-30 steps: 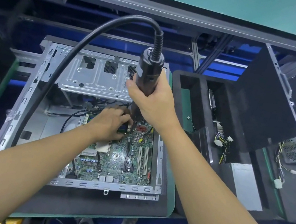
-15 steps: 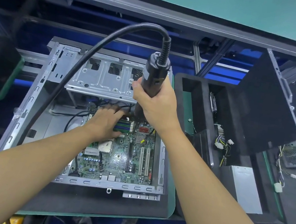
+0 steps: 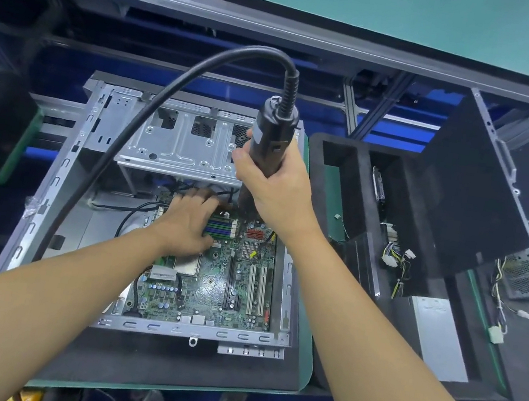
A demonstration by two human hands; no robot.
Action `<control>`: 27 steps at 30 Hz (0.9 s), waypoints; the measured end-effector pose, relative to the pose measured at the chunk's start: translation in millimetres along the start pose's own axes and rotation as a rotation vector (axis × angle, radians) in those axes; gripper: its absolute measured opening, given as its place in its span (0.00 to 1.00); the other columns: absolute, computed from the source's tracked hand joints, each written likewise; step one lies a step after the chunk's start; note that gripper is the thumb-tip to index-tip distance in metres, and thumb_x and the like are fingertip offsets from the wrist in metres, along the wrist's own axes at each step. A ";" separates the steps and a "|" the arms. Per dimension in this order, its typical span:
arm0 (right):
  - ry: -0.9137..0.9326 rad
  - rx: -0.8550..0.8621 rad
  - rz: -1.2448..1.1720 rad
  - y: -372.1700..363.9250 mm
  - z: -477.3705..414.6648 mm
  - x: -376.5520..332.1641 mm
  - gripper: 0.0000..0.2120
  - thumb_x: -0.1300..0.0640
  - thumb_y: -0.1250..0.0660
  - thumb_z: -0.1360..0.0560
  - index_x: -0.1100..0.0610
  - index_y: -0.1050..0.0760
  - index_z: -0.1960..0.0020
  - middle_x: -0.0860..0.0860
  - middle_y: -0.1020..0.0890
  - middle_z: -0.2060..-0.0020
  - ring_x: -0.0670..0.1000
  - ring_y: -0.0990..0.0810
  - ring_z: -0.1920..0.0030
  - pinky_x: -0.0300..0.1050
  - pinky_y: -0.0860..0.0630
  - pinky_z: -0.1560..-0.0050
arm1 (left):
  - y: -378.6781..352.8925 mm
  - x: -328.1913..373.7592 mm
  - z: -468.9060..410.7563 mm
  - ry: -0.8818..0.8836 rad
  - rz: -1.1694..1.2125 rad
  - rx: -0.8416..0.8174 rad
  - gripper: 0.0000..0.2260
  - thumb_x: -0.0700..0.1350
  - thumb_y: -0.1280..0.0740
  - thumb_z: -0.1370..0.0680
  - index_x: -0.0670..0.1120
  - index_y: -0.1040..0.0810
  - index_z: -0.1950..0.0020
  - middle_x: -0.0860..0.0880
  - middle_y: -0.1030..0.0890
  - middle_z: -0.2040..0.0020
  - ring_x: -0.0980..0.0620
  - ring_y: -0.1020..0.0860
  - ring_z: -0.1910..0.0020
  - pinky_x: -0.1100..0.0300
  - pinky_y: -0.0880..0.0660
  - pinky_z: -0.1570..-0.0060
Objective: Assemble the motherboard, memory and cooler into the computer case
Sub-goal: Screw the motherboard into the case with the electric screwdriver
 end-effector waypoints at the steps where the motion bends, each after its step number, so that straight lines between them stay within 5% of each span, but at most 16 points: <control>1: 0.010 0.002 -0.006 0.2 -1.0 -4.0 0.08 0.50 0.28 0.26 0.42 0.28 0.54 0.41 0.21 0.63 0.43 0.23 0.61 0.34 0.25 0.55 | 6.3 2.1 1.0 -0.002 0.028 0.032 0.25 0.51 0.32 0.33 0.51 0.34 0.38 0.47 0.31 0.45 0.45 0.33 0.45 0.48 0.36 0.44; 3: 0.046 0.001 -0.014 0.8 -3.5 -16.7 0.09 0.54 0.28 0.25 0.43 0.28 0.54 0.42 0.22 0.64 0.44 0.24 0.62 0.38 0.24 0.55 | 29.4 11.1 4.6 -0.003 0.131 0.158 0.14 0.48 0.36 0.32 0.48 0.31 0.48 0.51 0.30 0.54 0.43 0.30 0.47 0.49 0.35 0.47; 5: 0.101 0.000 -0.036 2.9 -6.9 -37.7 0.07 0.56 0.28 0.24 0.49 0.27 0.53 0.45 0.23 0.64 0.51 0.24 0.62 0.54 0.21 0.53 | 54.6 21.1 11.8 0.003 0.339 0.286 0.06 0.45 0.40 0.31 0.52 0.27 0.56 0.58 0.26 0.61 0.49 0.25 0.55 0.53 0.29 0.52; 7: 0.150 0.042 -0.065 13.5 -11.3 -63.9 0.08 0.58 0.29 0.24 0.56 0.28 0.51 0.49 0.24 0.64 0.60 0.25 0.62 0.63 0.22 0.55 | 70.6 31.1 22.8 0.020 0.548 0.344 0.09 0.45 0.42 0.29 0.57 0.26 0.62 0.58 0.24 0.69 0.56 0.26 0.67 0.58 0.28 0.64; 11: 0.285 0.149 -0.108 53.8 -17.1 -128.5 0.07 0.62 0.30 0.23 0.60 0.28 0.51 0.55 0.24 0.64 0.65 0.25 0.65 0.57 0.22 0.62 | 106.9 69.6 39.6 -0.061 0.817 0.404 0.11 0.42 0.45 0.28 0.53 0.25 0.64 0.44 0.28 0.76 0.49 0.33 0.77 0.58 0.38 0.75; 15: 0.444 0.247 -0.068 105.3 -14.6 -184.0 0.07 0.63 0.31 0.22 0.61 0.30 0.54 0.60 0.26 0.68 0.56 0.25 0.70 0.50 0.23 0.66 | 160.6 139.7 33.5 -0.221 0.868 0.482 0.10 0.42 0.44 0.27 0.50 0.25 0.63 0.52 0.33 0.77 0.53 0.37 0.77 0.61 0.42 0.75; 20: 0.419 0.281 0.085 166.6 4.1 -181.7 0.08 0.62 0.31 0.22 0.62 0.30 0.50 0.58 0.26 0.63 0.58 0.25 0.69 0.52 0.22 0.65 | 141.1 253.7 11.4 -0.317 0.494 0.228 0.07 0.47 0.41 0.26 0.52 0.24 0.58 0.58 0.25 0.72 0.58 0.28 0.71 0.59 0.31 0.68; 27: 0.206 0.351 0.147 242.8 44.5 -105.5 0.07 0.59 0.29 0.23 0.54 0.28 0.52 0.57 0.21 0.63 0.58 0.22 0.64 0.59 0.21 0.58 | 11.8 322.2 -27.7 -0.166 0.213 -0.364 0.12 0.38 0.41 0.24 0.50 0.21 0.49 0.51 0.20 0.47 0.51 0.22 0.52 0.60 0.25 0.56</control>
Point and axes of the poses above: each hand's wrist, its own z-axis away from the middle knuckle, its own y-axis out of the back of the hand, x = y × z, the point moved 8 cm from there along -z, towards the middle knuckle
